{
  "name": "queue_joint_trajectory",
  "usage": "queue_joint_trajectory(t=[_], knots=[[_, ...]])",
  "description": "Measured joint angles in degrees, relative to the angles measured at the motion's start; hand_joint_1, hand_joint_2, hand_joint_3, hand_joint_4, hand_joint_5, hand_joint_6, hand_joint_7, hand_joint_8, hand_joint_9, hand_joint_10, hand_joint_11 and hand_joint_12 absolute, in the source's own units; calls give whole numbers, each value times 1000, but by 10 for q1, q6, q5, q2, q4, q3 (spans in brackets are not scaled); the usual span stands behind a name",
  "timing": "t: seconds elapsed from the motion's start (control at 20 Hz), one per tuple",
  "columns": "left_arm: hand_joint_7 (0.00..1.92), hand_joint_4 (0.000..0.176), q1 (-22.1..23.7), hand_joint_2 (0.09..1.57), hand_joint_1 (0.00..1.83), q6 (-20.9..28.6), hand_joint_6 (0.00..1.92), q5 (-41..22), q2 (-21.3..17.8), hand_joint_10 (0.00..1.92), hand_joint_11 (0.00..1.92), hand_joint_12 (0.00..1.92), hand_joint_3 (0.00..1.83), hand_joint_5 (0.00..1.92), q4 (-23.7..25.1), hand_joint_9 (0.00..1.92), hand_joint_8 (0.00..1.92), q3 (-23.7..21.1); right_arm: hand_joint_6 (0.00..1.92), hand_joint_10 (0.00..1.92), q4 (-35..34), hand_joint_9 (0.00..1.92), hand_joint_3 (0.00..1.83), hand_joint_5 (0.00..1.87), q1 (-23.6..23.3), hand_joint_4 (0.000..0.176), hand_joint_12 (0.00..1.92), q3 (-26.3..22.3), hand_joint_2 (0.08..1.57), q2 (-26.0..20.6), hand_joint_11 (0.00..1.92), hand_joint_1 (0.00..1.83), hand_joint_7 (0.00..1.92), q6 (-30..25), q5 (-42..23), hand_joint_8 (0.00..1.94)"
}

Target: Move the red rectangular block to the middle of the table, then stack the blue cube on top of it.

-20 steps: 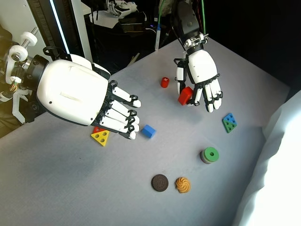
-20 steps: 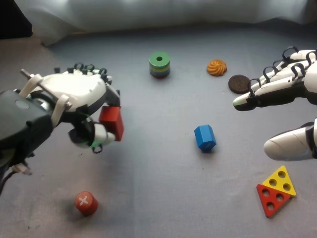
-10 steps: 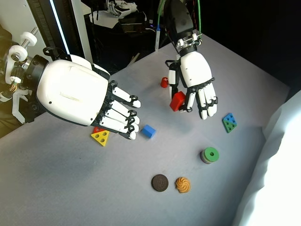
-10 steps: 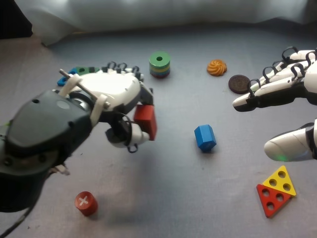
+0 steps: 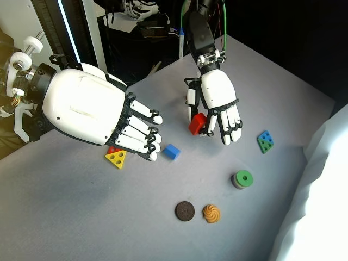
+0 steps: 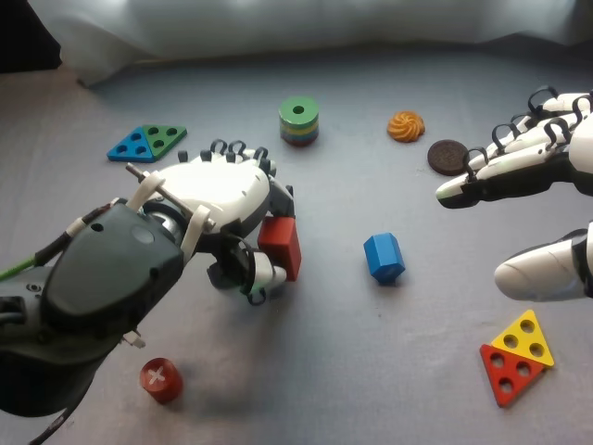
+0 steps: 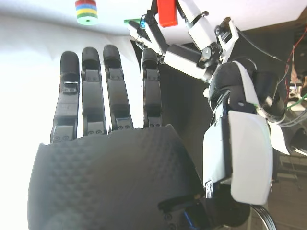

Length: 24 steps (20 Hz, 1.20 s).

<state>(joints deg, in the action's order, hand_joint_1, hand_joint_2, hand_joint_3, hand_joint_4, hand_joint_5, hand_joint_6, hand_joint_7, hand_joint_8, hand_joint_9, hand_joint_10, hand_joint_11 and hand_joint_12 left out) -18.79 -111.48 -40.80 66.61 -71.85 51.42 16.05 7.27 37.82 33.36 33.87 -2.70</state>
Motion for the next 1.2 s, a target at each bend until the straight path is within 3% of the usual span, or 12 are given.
queue_joint_trajectory(t=[0.25,0.55,1.1,1.2], knots=[[156,171,-11,1182,957,13,1188,0,7,1,0,205,0,853,14,27,2,5,4,2,0,258,0,332,0,0,593,0,1116,0,0,152,316,0,1,3],[163,176,-16,1201,929,14,1249,0,12,4,0,294,2,808,21,57,1,10,2,5,0,287,0,340,0,0,656,0,1119,0,0,159,335,0,0,3],[160,176,-20,1176,958,16,1168,-3,12,4,0,224,0,861,24,56,1,10,3,3,0,283,2,342,0,0,599,0,1132,0,0,130,334,0,1,3],[160,176,-20,1203,926,16,1255,-3,12,4,0,247,5,797,23,46,1,10,1,1,0,275,1,339,0,0,585,0,1132,0,0,134,325,0,0,1]])
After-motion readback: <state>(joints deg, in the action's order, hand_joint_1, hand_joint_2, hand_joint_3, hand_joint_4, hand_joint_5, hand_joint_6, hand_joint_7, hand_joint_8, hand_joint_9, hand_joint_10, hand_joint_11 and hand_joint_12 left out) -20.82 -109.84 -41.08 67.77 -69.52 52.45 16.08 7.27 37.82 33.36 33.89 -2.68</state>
